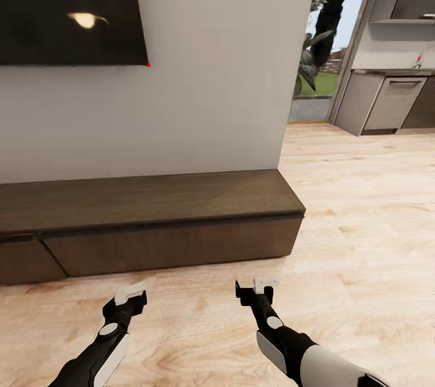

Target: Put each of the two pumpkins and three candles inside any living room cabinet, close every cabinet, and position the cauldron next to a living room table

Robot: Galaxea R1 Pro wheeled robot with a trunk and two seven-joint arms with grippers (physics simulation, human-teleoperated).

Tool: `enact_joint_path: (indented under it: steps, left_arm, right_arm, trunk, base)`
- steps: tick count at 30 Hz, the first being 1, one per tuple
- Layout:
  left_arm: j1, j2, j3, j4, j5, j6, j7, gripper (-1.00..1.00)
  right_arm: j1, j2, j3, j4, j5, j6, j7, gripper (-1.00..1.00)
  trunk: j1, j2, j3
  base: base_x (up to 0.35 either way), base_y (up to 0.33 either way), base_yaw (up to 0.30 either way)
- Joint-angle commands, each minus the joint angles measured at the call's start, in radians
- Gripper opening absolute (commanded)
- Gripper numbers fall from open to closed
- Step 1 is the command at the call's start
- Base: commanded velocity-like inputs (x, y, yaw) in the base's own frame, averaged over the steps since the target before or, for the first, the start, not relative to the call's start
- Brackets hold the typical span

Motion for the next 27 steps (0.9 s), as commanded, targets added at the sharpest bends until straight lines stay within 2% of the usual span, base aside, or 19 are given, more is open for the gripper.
enact_joint_path:
  steps: [1, 12, 27]
  left_arm:
    - [-0.001, 0.002, -0.008, -0.001, 0.01, -0.003, 0.008, 1.0]
    - [-0.001, 0.002, -0.007, -0.002, 0.01, -0.003, 0.008, 1.0]
    - [0.0, 0.003, 0.003, 0.001, 0.02, 0.014, 0.009, 1.0]
  right_arm:
    - [-0.001, 0.0, 0.009, 0.0, -0.007, -0.004, -0.006, 1.0]
    - [-0.001, 0.0, 0.009, 0.0, -0.007, -0.004, -0.006, 1.0]
    - [0.0, -0.002, 0.007, -0.005, -0.018, 0.013, -0.011, 1.0]
  trunk:
    - [0.0, 0.0, -0.001]
    - [0.0, 0.0, -0.001]
    - [-0.007, 0.003, 0.057]
  base:
    - [-0.056, 0.0, 0.0]
    - [-0.01, 0.0, 0.0]
    - [0.0, 0.0, 0.0]
